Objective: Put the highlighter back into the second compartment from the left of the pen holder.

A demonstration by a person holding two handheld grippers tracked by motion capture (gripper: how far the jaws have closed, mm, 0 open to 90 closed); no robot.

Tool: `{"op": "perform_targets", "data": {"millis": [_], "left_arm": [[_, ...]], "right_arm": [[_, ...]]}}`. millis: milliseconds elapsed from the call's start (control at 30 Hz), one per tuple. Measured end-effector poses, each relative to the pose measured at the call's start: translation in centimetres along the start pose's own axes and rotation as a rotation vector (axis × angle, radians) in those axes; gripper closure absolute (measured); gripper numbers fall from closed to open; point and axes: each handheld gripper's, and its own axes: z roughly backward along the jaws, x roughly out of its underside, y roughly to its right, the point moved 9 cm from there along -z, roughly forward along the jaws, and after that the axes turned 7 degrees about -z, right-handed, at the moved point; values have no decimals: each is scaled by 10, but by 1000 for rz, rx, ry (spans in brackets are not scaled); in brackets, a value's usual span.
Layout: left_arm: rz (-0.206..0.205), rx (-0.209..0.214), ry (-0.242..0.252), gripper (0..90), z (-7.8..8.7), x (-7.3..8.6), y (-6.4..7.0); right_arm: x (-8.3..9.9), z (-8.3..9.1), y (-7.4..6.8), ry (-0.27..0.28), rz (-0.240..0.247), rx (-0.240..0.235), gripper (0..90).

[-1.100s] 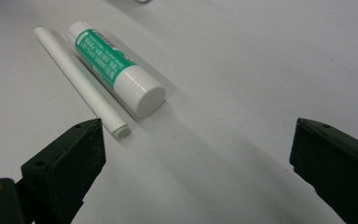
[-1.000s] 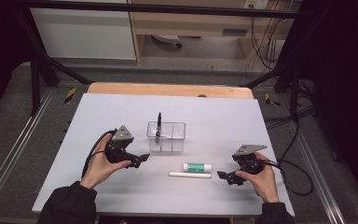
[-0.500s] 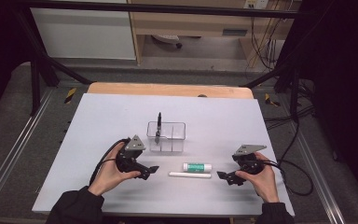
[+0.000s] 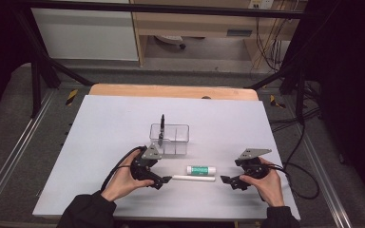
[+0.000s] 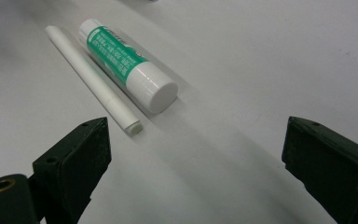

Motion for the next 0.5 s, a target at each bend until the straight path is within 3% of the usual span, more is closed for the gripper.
{"op": "perform_targets", "data": {"millis": [100,267,500], "left_arm": [[-14,14,-7,93,-4,-3,3],[-34,28,-16,100,-9,-8,9],[-49,37,-25,113,-15,-12,12]], "right_arm": [[1,0,-2,3,-1,1,154],[5,0,-6,-44,-13,-8,272],[8,2,-11,-77,-9,-16,325]]}}
